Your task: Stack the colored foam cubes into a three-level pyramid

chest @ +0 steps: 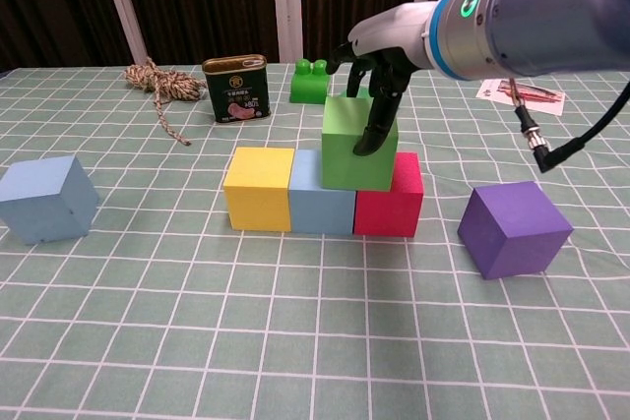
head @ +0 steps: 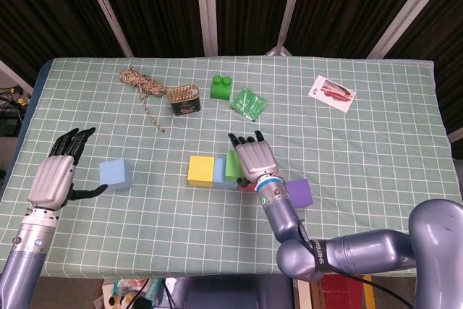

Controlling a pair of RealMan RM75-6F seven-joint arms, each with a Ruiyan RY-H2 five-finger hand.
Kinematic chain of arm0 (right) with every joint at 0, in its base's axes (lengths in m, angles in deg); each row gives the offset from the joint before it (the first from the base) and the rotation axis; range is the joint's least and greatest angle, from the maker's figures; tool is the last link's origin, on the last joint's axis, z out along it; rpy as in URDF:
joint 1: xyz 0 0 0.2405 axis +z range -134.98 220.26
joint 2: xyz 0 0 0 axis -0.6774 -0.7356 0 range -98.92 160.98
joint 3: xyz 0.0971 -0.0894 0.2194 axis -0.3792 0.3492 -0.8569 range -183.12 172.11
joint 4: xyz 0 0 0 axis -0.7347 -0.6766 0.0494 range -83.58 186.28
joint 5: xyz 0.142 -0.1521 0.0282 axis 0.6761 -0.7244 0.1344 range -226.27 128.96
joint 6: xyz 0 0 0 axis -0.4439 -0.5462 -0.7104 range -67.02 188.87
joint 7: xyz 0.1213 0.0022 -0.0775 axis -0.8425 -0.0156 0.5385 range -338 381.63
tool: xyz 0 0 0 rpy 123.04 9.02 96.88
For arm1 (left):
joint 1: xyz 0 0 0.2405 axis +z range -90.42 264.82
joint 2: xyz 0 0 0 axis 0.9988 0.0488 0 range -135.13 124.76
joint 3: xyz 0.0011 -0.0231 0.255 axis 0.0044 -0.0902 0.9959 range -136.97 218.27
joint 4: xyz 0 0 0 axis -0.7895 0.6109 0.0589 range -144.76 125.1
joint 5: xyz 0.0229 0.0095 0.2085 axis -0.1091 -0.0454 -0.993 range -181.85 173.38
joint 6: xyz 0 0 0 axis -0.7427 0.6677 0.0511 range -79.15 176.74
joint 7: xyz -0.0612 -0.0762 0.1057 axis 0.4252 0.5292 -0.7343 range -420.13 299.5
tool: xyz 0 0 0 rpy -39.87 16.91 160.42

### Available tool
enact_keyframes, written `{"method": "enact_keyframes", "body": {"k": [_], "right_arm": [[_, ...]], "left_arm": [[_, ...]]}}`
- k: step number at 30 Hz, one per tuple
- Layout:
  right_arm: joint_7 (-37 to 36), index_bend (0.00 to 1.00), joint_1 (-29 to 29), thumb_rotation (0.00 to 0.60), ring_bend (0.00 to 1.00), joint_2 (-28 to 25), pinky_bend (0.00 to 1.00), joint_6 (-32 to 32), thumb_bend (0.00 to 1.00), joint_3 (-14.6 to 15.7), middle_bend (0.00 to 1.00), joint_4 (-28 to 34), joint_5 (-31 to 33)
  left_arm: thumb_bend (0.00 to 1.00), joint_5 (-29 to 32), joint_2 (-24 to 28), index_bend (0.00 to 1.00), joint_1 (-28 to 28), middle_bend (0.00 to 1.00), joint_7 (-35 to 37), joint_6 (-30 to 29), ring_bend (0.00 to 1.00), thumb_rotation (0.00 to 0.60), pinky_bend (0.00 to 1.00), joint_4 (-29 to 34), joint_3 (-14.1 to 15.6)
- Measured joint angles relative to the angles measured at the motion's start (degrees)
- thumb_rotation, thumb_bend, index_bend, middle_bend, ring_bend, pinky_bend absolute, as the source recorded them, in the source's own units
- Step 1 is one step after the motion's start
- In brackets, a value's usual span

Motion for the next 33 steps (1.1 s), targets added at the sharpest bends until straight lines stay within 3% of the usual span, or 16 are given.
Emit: {"method": "enact_keyframes", "body": {"k": [8,19,33], "right_arm": [[0.34,0.0,0.22,0.6,0.04,-0.36,0.0,0.63,0.25,0.09,0.0,0.98,0.61],[0.21,0.0,-0.29,0.6,0.0,-1.97,0.0,-0.69,0.24,0.51,0.0,3.16,-0.36],[-2.42,0.0,-6.38,0.6,0.0,-12.13,0.0,-2.83,0.24,3.7,0.0,14.07,-4.37]], "left_arm": [[0.06,-0.04,0.06,0.04,0.01,0.09,0.07,-0.04,0.01,0.6,0.03,0.02,-0.03],[0.06,-0.35,0.17,0.04,0.09,0.09,0.18,-0.22,0.01,0.6,0.03,0.07,-0.01],[0.06,-1.76,0.14,0.04,0.33,0.09,-0.96,-0.93,0.01,0.6,0.03,0.74,0.44]]}}
